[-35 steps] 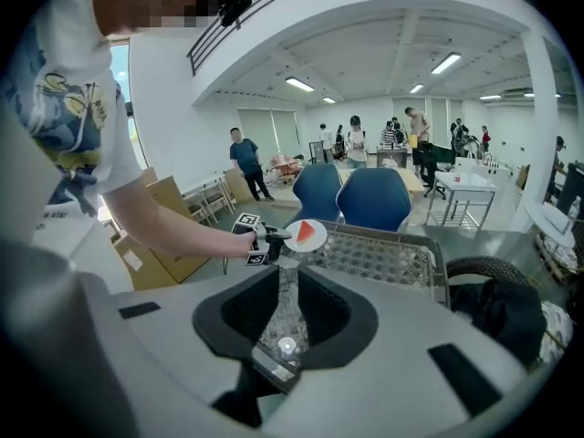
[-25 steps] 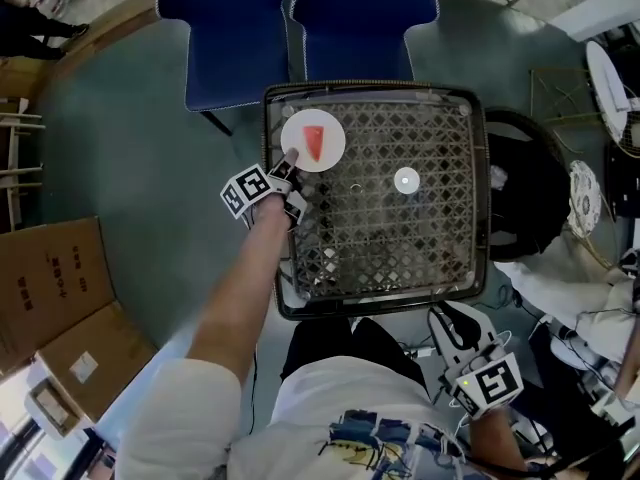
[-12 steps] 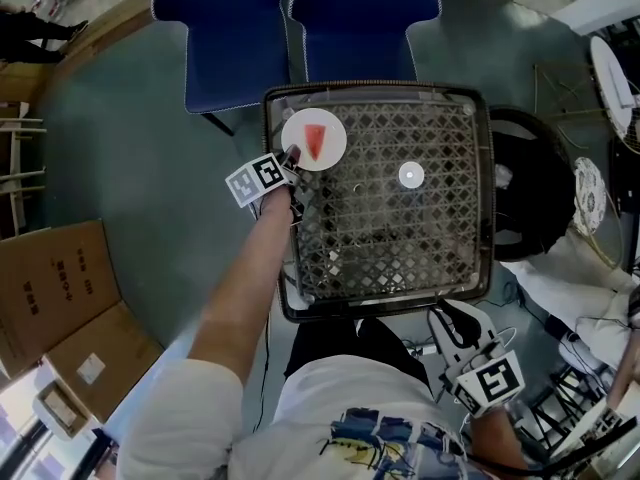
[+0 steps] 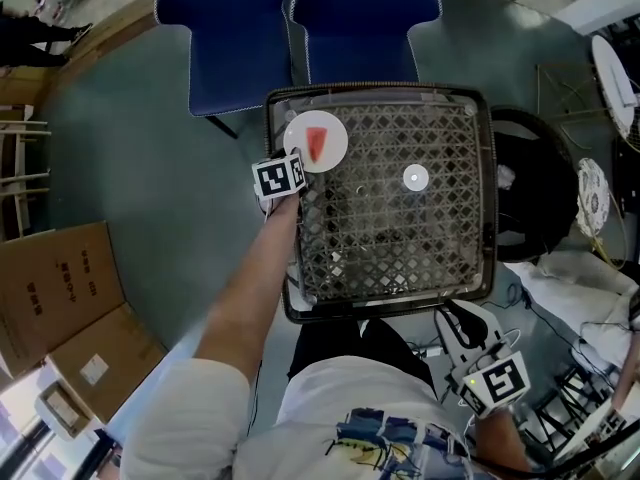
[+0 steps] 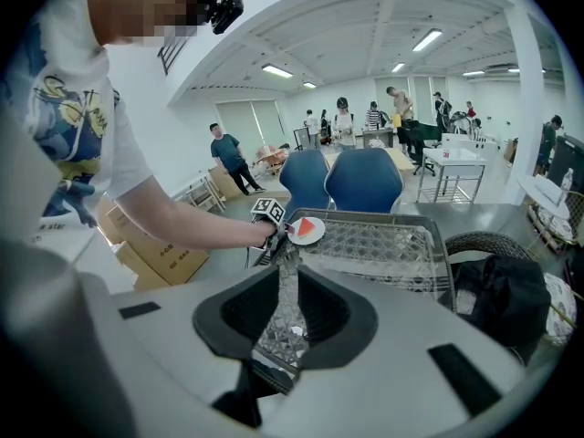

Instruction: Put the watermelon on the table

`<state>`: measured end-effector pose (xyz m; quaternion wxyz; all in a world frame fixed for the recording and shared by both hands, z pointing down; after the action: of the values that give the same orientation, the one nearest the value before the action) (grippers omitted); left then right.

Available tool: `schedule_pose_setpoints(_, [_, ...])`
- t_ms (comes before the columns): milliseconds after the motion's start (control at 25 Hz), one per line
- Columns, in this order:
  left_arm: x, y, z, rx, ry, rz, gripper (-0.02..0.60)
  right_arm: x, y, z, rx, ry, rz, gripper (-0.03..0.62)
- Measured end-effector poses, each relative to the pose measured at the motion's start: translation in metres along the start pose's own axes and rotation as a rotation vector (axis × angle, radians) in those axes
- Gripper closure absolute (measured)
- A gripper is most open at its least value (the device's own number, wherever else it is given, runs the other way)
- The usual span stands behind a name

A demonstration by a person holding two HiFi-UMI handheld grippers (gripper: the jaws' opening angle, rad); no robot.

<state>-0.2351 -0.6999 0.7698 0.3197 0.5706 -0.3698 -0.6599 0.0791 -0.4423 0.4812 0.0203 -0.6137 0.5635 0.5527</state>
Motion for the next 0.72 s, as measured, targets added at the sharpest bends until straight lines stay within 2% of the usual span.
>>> schedule_pose_setpoints(120, [0.001, -0.006, 0.0, 0.044, 0.065, -0.027, 0.474, -0.004, -0.004, 0.001, 0.003, -0.009, -0.004, 0.526])
schedule_pose_setpoints(320, [-0.007, -0.038, 0.008, 0.043, 0.007, -0.066, 0.474, -0.012, -0.018, 0.006, -0.002, -0.04, -0.019, 0.526])
schedule_pose_setpoints(440, [-0.019, -0.079, 0.007, 0.007, -0.024, -0.117, 0.474, -0.021, -0.03, 0.013, 0.021, -0.069, -0.038, 0.526])
schedule_pose_setpoints(640, [-0.051, -0.171, -0.003, -0.082, -0.068, -0.228, 0.481, -0.04, -0.058, 0.023, 0.124, -0.155, -0.068, 0.528])
schedule_pose_setpoints(720, [-0.069, -0.212, -0.011, -0.15, -0.088, -0.286, 0.539, -0.047, -0.068, 0.025, 0.168, -0.198, -0.074, 0.528])
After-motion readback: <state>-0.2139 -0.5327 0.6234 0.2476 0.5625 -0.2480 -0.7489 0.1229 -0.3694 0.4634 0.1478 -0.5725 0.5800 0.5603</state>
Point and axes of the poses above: the fingertips, and each gripper's own axes: y forward along the fingers, z to its left, x out of its top, the point moved 6 cm from there along -y, backward along the fingers, and after that the axes turned 14 degrees about x, right-handed, at the moved point
